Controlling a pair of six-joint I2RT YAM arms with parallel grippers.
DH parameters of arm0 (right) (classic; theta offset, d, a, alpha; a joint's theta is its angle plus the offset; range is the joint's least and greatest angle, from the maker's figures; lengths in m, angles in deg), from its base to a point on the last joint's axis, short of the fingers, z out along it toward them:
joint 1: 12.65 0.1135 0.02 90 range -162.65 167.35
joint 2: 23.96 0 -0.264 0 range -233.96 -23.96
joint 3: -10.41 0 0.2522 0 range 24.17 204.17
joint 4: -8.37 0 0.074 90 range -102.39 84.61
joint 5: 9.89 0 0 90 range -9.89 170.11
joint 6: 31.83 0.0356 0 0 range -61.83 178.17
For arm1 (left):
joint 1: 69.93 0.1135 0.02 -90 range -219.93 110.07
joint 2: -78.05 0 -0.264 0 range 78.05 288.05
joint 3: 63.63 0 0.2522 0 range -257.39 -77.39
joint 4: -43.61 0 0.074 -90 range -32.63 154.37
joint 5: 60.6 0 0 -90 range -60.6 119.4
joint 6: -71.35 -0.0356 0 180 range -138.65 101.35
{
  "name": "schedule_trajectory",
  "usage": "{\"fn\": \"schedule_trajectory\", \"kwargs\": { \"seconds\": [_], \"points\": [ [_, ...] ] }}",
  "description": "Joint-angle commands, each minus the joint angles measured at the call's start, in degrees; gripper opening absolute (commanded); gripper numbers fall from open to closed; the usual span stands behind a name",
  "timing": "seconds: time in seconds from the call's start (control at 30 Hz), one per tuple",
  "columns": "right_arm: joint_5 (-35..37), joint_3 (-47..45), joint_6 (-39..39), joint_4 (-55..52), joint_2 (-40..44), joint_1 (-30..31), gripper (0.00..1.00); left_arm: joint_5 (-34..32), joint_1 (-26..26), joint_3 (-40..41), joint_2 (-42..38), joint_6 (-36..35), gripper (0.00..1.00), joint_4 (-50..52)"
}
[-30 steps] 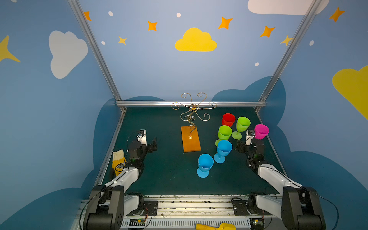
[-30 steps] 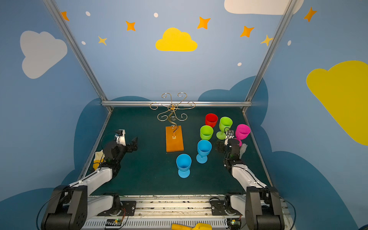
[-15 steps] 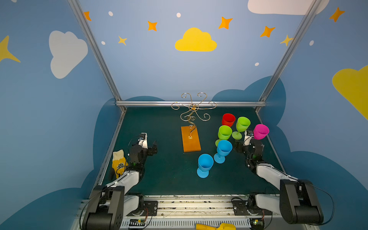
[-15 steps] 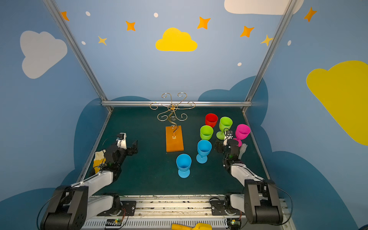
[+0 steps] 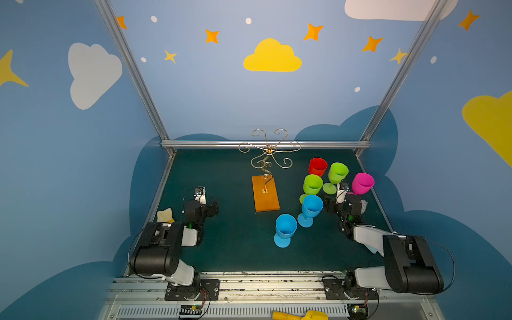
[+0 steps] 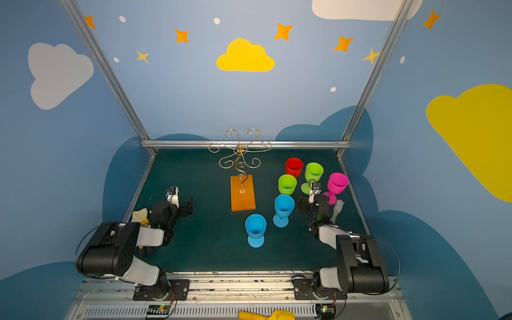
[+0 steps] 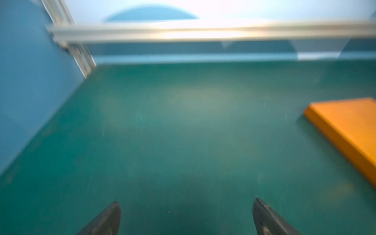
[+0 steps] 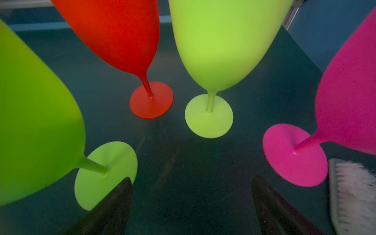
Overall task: Take the wine glass off the wine glass rack
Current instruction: Reset both arms
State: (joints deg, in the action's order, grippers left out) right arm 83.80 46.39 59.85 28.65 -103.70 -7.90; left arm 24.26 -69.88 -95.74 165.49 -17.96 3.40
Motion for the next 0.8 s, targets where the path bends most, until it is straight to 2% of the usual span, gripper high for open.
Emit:
{"fn": "schedule_trajectory", "kwargs": {
  "seconds": [0.0, 0.77],
  "points": [
    [2.1, 1.0, -0.5, 0.7, 0.0, 1.1, 0.90, -0.1, 0.3, -1.9, -0.8, 0.3, 0.99, 4.3],
    [3.2, 2.9, 0.3, -1.7, -1.0, 1.1, 0.90, -3.3, 1.1, -3.8, -0.4, 2.7, 0.99, 7.7]
  ]
}}
